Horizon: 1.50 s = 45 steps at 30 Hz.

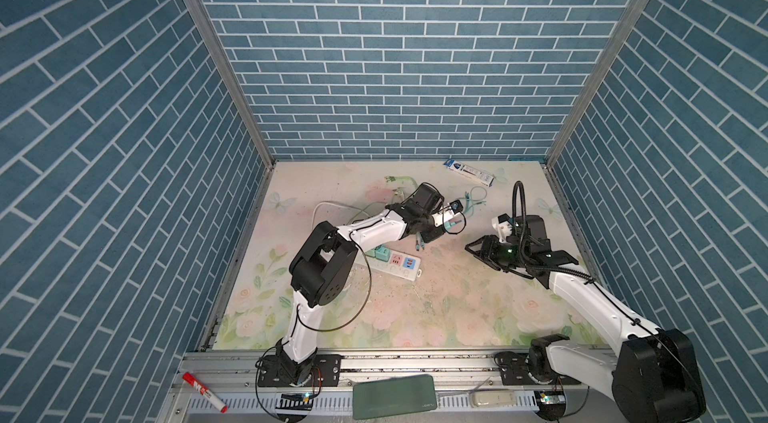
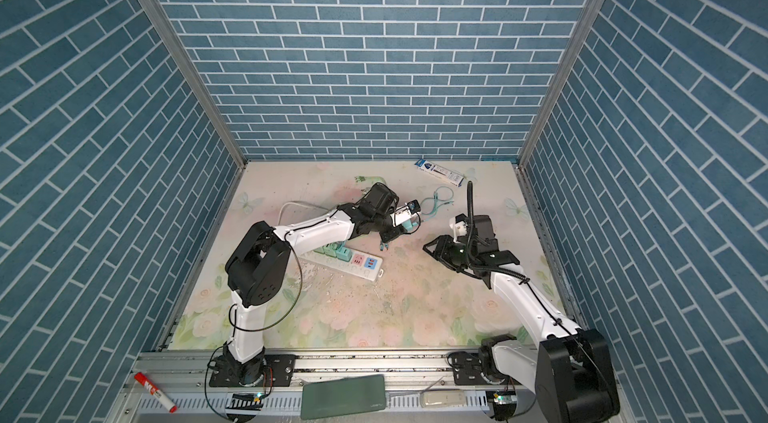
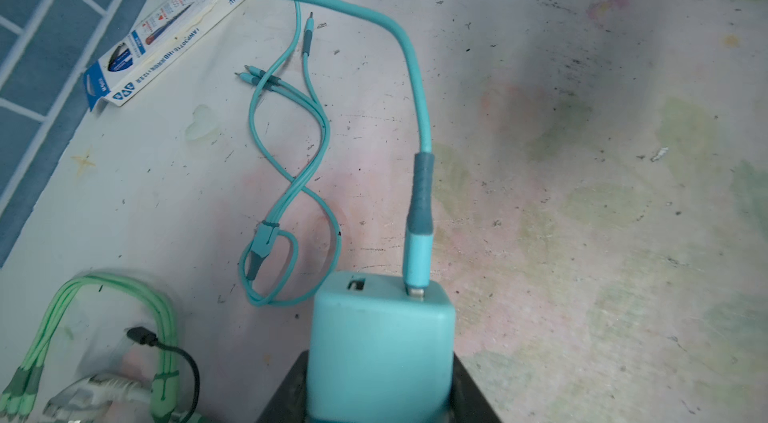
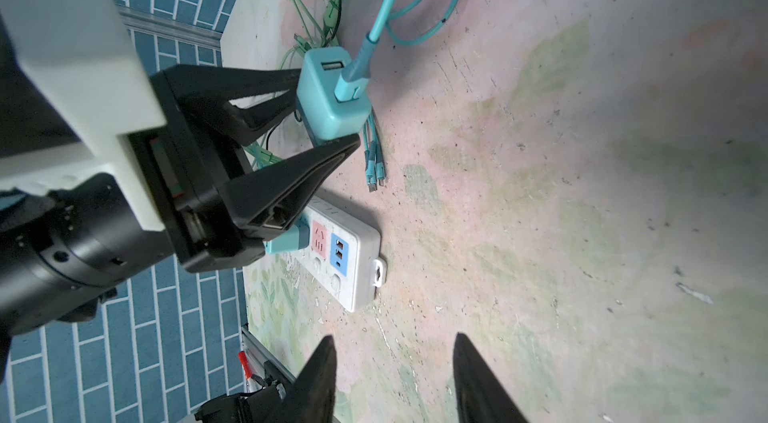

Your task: Insert the plug

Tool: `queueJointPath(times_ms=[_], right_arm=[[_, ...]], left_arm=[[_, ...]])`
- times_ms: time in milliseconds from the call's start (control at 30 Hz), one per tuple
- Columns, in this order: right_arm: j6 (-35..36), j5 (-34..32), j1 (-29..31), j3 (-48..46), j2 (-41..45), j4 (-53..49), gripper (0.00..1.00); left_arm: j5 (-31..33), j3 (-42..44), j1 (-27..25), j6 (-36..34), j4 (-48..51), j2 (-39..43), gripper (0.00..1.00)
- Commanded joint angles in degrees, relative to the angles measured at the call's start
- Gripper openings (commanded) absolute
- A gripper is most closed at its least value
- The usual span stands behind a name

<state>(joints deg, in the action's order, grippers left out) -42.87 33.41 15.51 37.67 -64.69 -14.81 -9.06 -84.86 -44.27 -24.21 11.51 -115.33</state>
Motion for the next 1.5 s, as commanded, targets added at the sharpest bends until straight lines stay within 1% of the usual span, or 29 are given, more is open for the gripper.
queueJointPath(times_ms=[0, 100, 167, 233, 300, 467, 567, 800, 967, 1133, 1267, 1467], right_arm=[[4.6, -0.4, 0.3, 4.7, -0.7, -4.0, 0.46], [7.7, -0.4, 0.2, 8.5, -1.6, -7.7, 0.45], [9.6, -0.4, 0.3, 10.7, -1.8, -10.3, 0.45], [10.8, -0.4, 0.4, 12.2, -2.0, -11.7, 0.45], [11.0, -0.4, 0.8, 12.5, -2.6, -11.7, 0.45], [9.8, -1.6, 3.6, 11.2, -3.7, -8.9, 0.45], [8.8, -2.3, 4.9, 10.6, -4.4, -7.6, 0.45], [7.9, -4.2, 6.7, 12.1, -6.6, -6.2, 0.45], [5.8, -5.6, 7.2, 12.1, -7.9, -2.8, 0.46], [4.4, -4.9, 7.3, 12.5, -9.6, 0.5, 0.47], [3.9, -5.4, 7.3, 13.3, -10.3, 1.6, 0.48], [5.2, -4.1, 7.2, 16.5, -12.1, 1.5, 0.48]], left_arm=[[5.9, 2.4, -2.2, 7.1, -5.1, 3.1, 0.36], [7.8, 4.9, -2.9, 11.8, -7.2, 5.1, 0.33], [8.5, 7.3, -3.2, 14.1, -9.6, 6.5, 0.33], [8.8, 9.9, -3.7, 14.8, -12.4, 8.0, 0.34], [9.9, 10.4, -4.0, 15.2, -12.4, 8.8, 0.35], [12.7, 10.8, -4.8, 15.1, -11.0, 9.9, 0.35], [15.1, 11.2, -5.1, 16.5, -11.0, 10.8, 0.35], [19.3, 13.0, -6.0, 17.9, -12.6, 12.7, 0.35], [20.7, 15.2, -6.9, 18.6, -14.6, 13.9, 0.35], [21.1, 15.8, -7.4, 19.1, -15.4, 14.2, 0.35], [21.6, 15.8, -7.7, 19.0, -15.7, 14.2, 0.35], [20.5, 16.4, -7.8, 18.7, -16.0, 14.9, 0.35]])
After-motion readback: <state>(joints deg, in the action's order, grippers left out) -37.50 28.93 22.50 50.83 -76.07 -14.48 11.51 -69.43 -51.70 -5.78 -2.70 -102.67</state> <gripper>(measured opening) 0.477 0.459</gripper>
